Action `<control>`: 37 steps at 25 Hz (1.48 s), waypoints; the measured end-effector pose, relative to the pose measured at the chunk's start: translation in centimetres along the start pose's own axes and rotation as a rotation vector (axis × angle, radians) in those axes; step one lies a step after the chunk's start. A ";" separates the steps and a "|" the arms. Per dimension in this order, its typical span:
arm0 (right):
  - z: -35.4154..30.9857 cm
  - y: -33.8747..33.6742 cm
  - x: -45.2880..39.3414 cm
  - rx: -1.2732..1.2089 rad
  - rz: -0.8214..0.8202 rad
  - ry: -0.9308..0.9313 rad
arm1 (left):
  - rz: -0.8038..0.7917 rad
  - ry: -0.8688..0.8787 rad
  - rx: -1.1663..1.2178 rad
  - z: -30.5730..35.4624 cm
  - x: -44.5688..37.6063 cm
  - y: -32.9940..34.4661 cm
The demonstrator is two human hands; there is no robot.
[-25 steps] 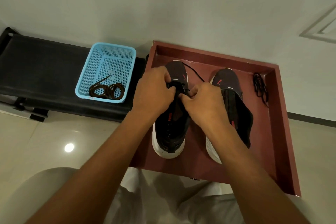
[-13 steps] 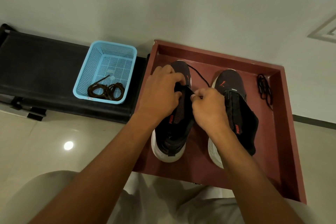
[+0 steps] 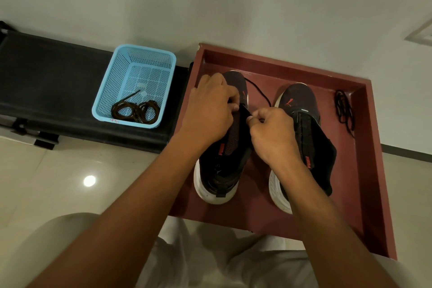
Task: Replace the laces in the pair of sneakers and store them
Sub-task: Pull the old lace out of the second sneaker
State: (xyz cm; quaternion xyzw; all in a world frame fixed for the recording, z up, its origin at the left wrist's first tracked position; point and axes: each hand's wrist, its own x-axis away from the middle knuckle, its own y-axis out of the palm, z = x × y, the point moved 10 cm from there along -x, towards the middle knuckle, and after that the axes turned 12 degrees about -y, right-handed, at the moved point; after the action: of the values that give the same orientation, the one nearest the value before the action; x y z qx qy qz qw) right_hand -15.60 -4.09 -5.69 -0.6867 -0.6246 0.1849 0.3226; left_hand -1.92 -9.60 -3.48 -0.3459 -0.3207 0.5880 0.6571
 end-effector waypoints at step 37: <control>-0.7 -0.2 0.1 0.053 -0.001 -0.011 | 0.064 -0.137 -0.002 -2.4 -1.7 -5.7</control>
State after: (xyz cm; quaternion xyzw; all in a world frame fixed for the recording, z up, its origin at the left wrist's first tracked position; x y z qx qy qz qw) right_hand -15.30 -4.13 -5.08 -0.6766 -0.6217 0.2051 0.3371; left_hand 3.10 -11.88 -0.08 -0.3154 -0.3544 0.6305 0.6143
